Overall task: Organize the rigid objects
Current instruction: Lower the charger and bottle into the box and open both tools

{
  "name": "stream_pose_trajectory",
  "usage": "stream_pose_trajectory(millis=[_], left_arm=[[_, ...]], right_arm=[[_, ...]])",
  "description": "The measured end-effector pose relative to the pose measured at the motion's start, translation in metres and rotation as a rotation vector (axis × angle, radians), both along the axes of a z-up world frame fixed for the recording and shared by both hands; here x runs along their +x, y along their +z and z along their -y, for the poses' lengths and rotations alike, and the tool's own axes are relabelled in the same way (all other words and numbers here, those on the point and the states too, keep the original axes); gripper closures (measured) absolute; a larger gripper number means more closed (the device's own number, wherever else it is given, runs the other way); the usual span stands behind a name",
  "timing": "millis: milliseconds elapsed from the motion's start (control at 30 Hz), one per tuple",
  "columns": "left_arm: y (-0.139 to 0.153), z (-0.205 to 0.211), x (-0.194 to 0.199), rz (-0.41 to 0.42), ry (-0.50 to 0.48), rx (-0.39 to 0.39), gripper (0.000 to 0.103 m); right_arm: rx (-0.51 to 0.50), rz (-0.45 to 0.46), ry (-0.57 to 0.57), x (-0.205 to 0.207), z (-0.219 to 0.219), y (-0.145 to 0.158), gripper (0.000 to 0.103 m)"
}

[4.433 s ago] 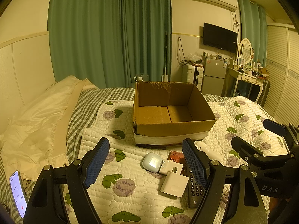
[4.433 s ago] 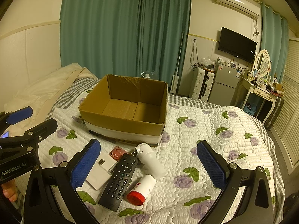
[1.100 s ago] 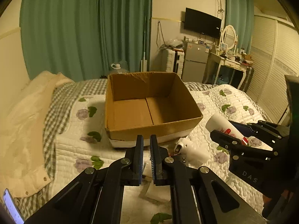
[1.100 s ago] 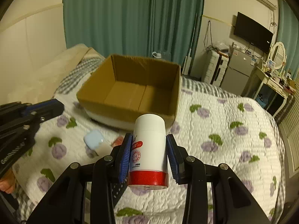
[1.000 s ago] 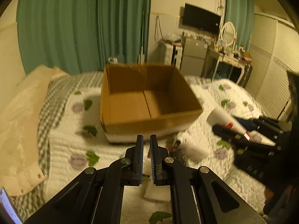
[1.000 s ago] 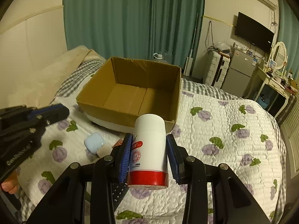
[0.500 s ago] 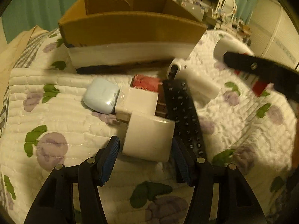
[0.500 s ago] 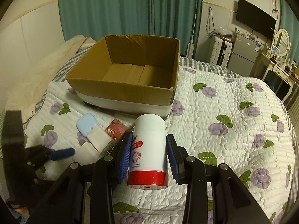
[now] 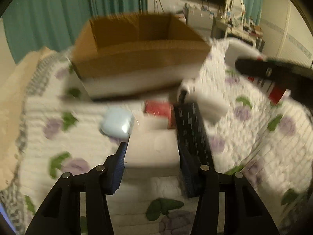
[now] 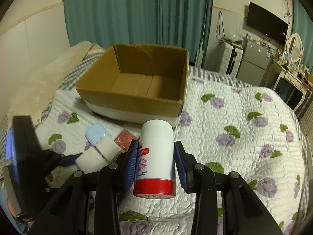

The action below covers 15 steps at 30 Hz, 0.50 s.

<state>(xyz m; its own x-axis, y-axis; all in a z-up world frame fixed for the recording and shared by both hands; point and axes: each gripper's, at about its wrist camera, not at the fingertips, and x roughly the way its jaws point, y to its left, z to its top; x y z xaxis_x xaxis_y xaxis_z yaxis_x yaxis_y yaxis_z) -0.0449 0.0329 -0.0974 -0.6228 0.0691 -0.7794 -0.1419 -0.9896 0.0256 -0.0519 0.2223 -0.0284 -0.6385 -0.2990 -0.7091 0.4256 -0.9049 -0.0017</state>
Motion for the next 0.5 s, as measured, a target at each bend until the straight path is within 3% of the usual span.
stream_pose_trajectory(millis=[300, 500], left_arm=[[0.095, 0.013, -0.034, -0.201, 0.037, 0.004, 0.052], [0.122, 0.018, -0.088, -0.253, 0.036, 0.004, 0.052]], right_arm=[[-0.049, -0.089, 0.038, -0.012, 0.007, 0.05, 0.067], [-0.044, -0.155, 0.052, -0.049, 0.021, 0.079, 0.067]])
